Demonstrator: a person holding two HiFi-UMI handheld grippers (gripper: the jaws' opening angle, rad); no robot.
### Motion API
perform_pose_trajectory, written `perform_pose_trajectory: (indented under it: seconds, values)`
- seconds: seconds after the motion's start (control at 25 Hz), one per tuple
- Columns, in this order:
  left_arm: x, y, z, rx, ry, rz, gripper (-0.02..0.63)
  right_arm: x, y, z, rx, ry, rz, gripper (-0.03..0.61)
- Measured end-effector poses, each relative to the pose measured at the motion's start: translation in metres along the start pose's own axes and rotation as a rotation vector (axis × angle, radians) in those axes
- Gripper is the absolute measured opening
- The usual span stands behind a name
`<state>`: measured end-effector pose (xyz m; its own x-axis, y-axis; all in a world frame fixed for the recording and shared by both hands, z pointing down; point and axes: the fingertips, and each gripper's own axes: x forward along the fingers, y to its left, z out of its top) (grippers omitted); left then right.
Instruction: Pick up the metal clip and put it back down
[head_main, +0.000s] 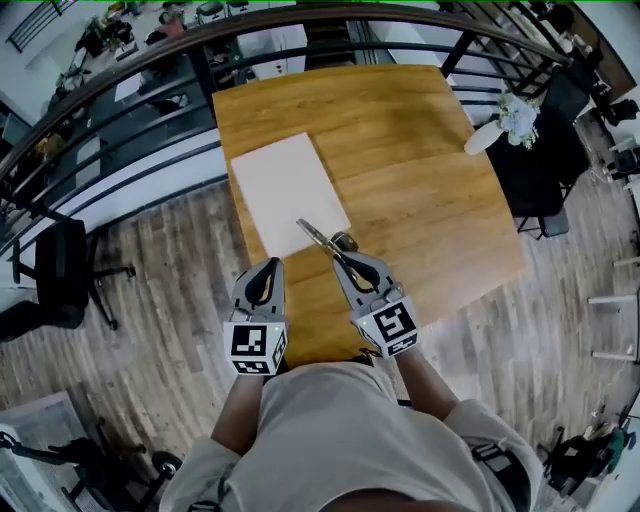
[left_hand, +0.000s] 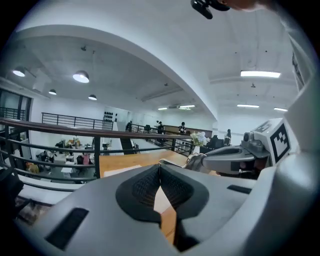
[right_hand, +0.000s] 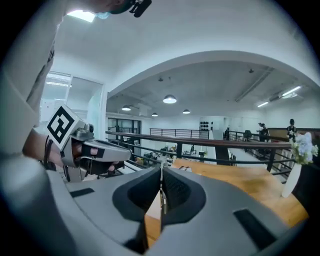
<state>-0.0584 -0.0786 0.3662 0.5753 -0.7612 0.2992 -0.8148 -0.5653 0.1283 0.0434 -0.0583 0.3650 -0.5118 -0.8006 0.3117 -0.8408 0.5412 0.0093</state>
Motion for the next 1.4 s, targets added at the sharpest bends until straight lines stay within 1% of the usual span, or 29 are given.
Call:
perform_pose_trajectory:
  seconds: [0.12,0.24,0.56,0.72,1.04,1.24,1.4]
  values:
    - [-0.015,-0.002,0.019,0.009,-0.06,-0.003,0.025,-0.017,0.006,0.026,-0.028,-0.088,-0.057,0.034]
    - [-0.024,0.002,0.019,0.013,-0.078,-0.011,0.025,-0.022,0.016,0.034,-0.033,-0.128,-0.091,0.034]
    - [-0.041,0.002,0.006,0.016,-0.064,-0.039,0.025,-0.03,0.034,0.026,-0.018,-0.127,-0.138,0.034]
    - [-0.043,0.007,0.002,0.022,-0.065,-0.039,0.025,-0.029,0.039,0.028,-0.034,-0.133,-0.138,0.034]
    - [-0.048,0.016,0.008,0.025,-0.079,-0.042,0.025,-0.023,0.047,0.037,-0.057,-0.135,-0.135,0.034]
    - [-0.05,0.014,0.015,0.016,-0.094,-0.031,0.025,-0.027,0.045,0.044,-0.067,-0.137,-0.126,0.034]
    - [-0.049,0.024,0.023,0.014,-0.111,-0.023,0.025,-0.019,0.044,0.057,-0.085,-0.139,-0.118,0.034]
